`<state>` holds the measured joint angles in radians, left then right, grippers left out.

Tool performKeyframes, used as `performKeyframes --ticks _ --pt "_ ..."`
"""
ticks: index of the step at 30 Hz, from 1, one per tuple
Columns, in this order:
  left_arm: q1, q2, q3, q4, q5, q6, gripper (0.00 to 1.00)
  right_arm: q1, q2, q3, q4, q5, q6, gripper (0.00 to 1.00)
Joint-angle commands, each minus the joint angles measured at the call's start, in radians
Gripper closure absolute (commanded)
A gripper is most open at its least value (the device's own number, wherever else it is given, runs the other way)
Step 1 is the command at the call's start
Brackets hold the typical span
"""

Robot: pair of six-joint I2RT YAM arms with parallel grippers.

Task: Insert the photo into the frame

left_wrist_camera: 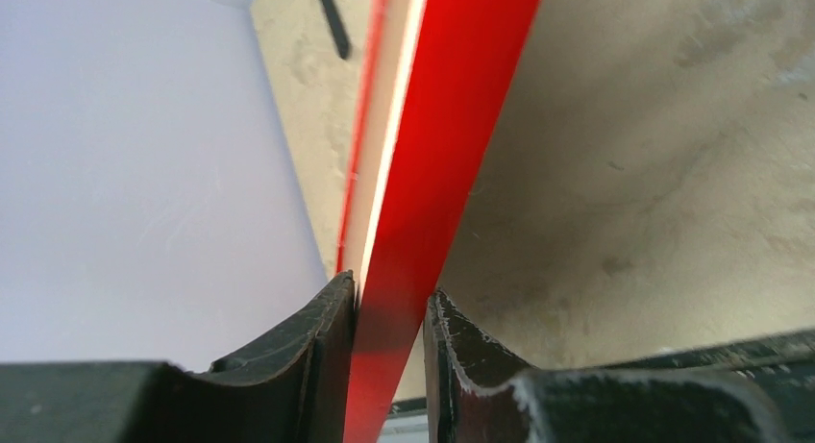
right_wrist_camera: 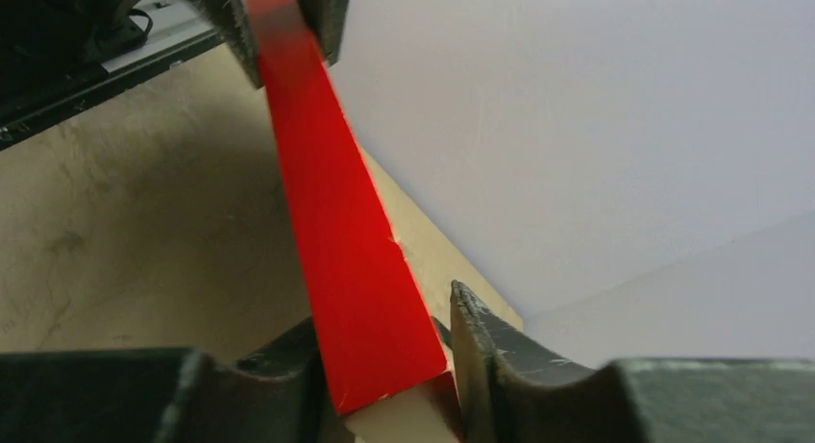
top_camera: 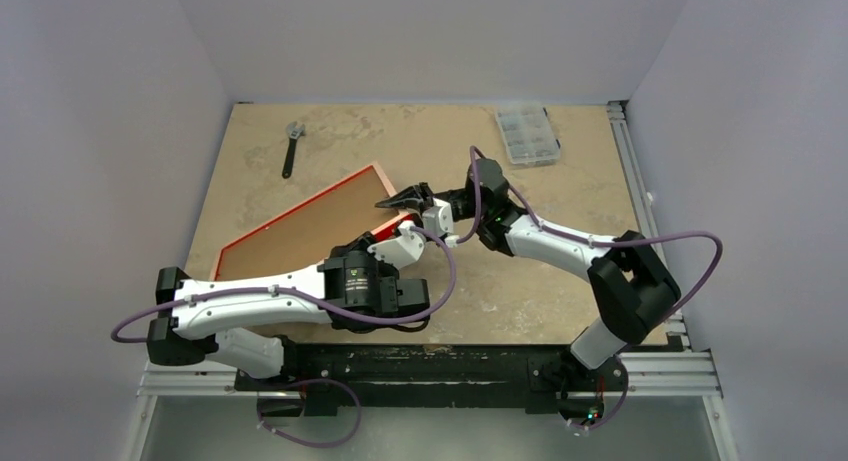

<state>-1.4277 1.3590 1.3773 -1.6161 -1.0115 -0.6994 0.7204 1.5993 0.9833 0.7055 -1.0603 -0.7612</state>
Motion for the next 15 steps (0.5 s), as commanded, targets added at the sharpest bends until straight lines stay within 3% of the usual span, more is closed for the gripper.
performKeyframes --ticks 1,3,5,7,9,13,15 --pt "-0.019 -0.033 0.044 -0.047 -0.037 -0.079 1.0 0.009 -0.033 0.031 0.015 -0.051 0.001 0.83" --pt "-0.02 -0.038 0.045 -0.053 -0.038 -0.089 1.0 0.01 -0.053 0.031 -0.032 -0.052 -0.022 1.0" --pt "-0.02 -0.046 0.05 -0.062 -0.041 -0.1 1.0 0.01 -0.074 0.031 -0.091 -0.056 -0.039 1.0" --pt "-0.02 -0.055 0.057 -0.067 -0.043 -0.108 0.94 0.009 -0.096 0.033 -0.14 -0.061 -0.044 1.0" --pt "-0.019 -0.063 0.074 -0.075 -0.045 -0.119 0.79 0.01 -0.119 0.043 -0.201 -0.067 -0.043 1.0" --pt "-0.02 -0.07 0.141 -0.112 -0.057 -0.156 0.29 0.009 -0.166 0.093 -0.365 -0.079 -0.024 1.0" --pt "-0.02 -0.08 0.181 -0.102 -0.054 -0.15 0.19 0.01 -0.188 0.122 -0.441 -0.077 0.006 1.0"
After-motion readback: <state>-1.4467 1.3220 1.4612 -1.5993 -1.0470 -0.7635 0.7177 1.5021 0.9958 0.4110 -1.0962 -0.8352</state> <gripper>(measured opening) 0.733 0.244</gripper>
